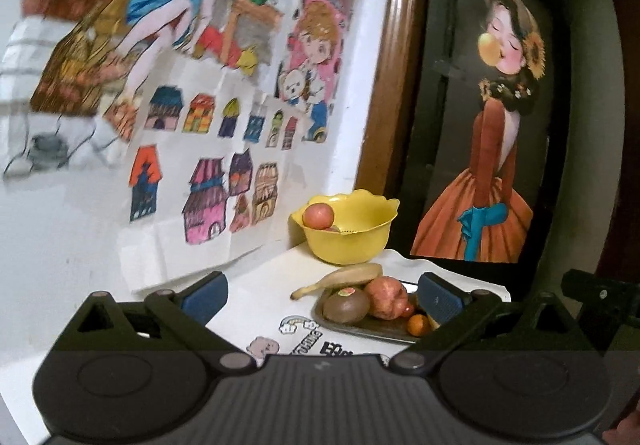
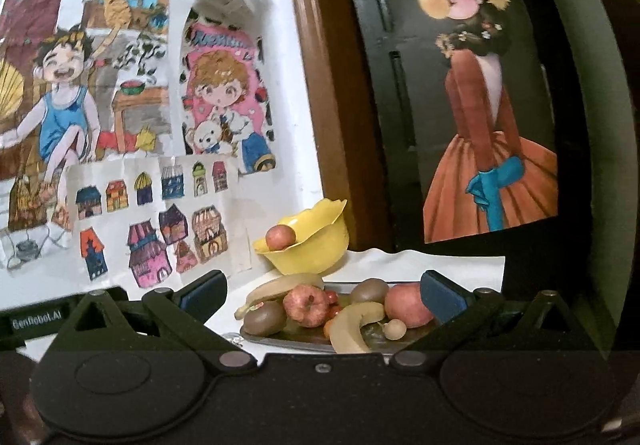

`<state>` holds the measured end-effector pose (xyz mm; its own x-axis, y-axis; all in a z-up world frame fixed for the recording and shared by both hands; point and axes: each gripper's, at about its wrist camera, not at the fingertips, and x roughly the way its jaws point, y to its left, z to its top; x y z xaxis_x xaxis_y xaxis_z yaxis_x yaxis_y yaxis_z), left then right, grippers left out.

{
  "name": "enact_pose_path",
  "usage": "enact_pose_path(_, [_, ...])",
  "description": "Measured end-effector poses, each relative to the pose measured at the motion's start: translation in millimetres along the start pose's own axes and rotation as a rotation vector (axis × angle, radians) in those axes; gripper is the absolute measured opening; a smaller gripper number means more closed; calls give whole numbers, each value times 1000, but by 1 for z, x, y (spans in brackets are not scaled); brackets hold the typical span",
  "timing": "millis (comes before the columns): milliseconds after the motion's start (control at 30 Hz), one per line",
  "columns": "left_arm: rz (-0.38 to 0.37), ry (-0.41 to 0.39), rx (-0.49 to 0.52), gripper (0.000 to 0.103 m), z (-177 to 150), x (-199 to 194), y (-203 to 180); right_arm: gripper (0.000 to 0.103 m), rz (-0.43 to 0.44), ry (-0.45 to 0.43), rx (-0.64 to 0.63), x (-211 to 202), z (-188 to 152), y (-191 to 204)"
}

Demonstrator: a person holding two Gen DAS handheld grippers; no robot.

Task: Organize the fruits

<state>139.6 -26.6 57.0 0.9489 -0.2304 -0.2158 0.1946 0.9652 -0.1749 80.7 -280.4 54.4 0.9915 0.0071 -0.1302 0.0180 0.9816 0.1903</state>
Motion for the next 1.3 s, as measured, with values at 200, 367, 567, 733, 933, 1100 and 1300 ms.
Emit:
enact_pose_path(200, [21,-18,4,103,-8,-7,-2,102,-46,-23,5,-8,-14,5])
enact_pose_path(367, [29,-23,41,103,-21,-16,-12,102,-58,-40,-13,-19,-27,7])
enact_pose_path(567, [45,18,3,103,-39,-21,-10,102,-61,-2,12,-23,-40,3])
enact_pose_path(733, [85,37,-14,103,-50,-25,-5,102,-50,-9,-20,-28,-46,6])
enact_pose_path(933, [89,24,-23,103,-56,-34,-3,102,-48,-26,-35,-38,-52,10])
enact_pose_path(1100, [89,34,-4,103,-62,-40,-3,102,-31,-24,-33,-48,-63,15])
enact_pose_path(1300, [73,46,-9,103,-71,-43,1,102,-22,4,-37,-52,-77,21])
